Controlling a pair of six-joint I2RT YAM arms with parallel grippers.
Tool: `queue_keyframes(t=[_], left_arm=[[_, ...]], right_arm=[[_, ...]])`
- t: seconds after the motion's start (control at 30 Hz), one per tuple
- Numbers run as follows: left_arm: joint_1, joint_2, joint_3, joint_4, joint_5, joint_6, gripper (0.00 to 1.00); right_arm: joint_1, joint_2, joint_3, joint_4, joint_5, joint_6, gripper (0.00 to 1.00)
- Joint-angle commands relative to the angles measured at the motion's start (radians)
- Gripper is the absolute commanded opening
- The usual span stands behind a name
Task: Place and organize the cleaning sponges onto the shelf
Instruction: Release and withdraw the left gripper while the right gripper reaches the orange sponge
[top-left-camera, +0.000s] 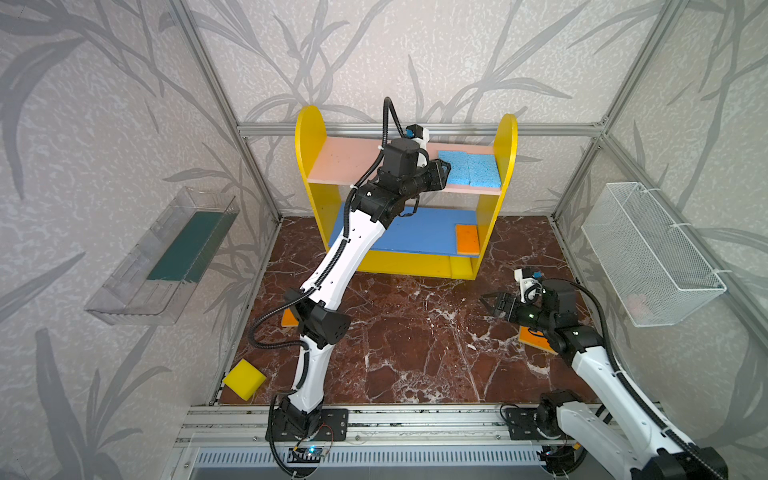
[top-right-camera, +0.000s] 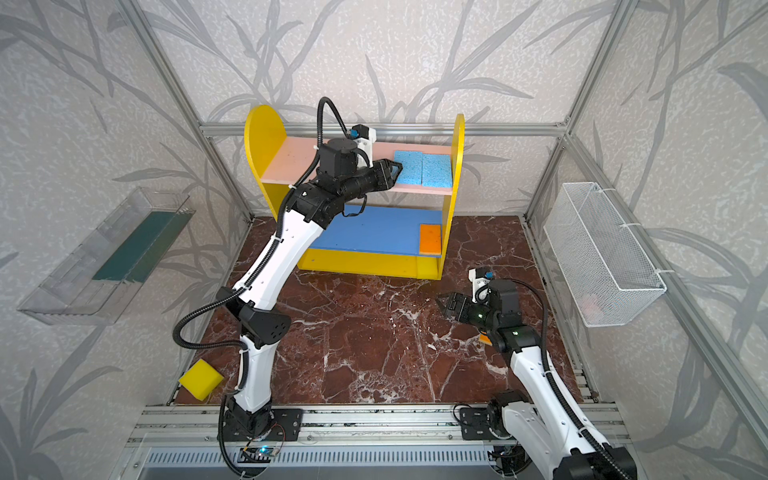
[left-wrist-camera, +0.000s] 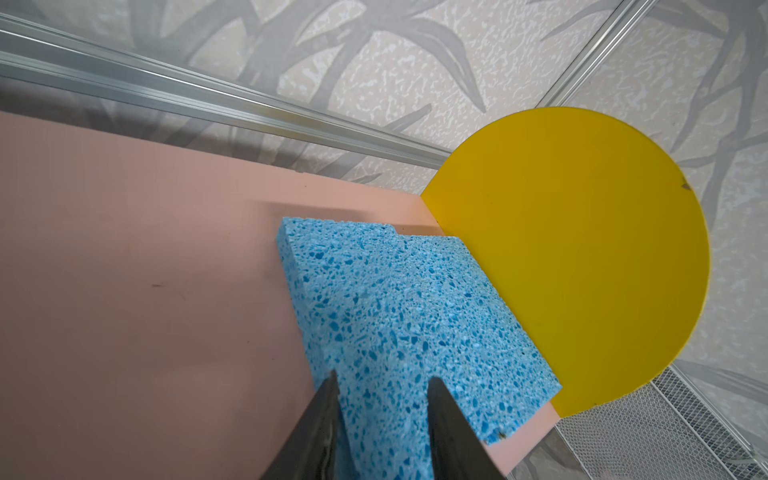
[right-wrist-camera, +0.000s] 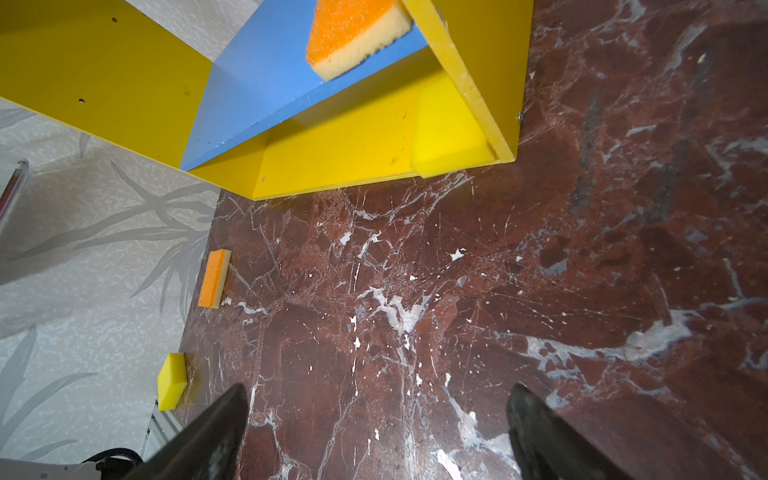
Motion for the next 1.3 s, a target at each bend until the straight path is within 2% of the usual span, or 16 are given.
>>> queue_keyframes(t=[0.0, 0.2, 0.3, 0.53, 0.63, 0.73, 0.83, 1.0, 1.13, 1.27], left_arm=[[-0.01, 0.029, 0.017, -0.063, 0.02, -0.014, 0.38], [-0.012, 0.017, 0.005, -0.062, -0.012, -0.003, 0.39], [-0.011, -0.006, -0.004, -0.07, -0.045, 0.016, 0.44], [-0.008, -0.122, -0.119, -0.02, -0.106, 0.07, 0.63], [-0.002, -0.177, -0.163, -0.021, -0.13, 0.095, 0.8], [0.012, -0.249, -0.25, -0.001, -0.126, 0.1, 0.85], [0.012, -0.373, -0.443, 0.069, -0.117, 0.099, 0.87], [0.009, -0.637, -0.962, 0.354, -0.093, 0.031, 0.89], [0.003, -0.759, -1.215, 0.455, -0.094, 0.0, 0.88], [0.002, -0.866, -1.44, 0.564, -0.105, -0.049, 0.88]], right_arm=[[-0.005, -0.014, -0.007, 0.004, 0.007, -0.018, 0.95], [-0.005, -0.017, -0.008, 0.003, 0.007, -0.018, 0.95], [-0.005, -0.017, -0.007, 0.002, 0.007, -0.019, 0.95], [-0.005, -0.011, 0.003, -0.011, 0.013, -0.023, 0.95], [-0.005, -0.011, 0.017, -0.037, 0.026, -0.03, 0.95], [-0.005, -0.018, 0.04, -0.091, 0.067, -0.032, 0.95], [-0.008, -0.014, 0.064, -0.168, 0.142, -0.02, 0.95], [-0.069, 0.021, 0.051, -0.285, 0.284, 0.008, 0.96], [-0.174, 0.05, 0.014, -0.31, 0.323, 0.038, 0.97], [-0.19, 0.055, 0.005, -0.333, 0.435, 0.026, 1.0]])
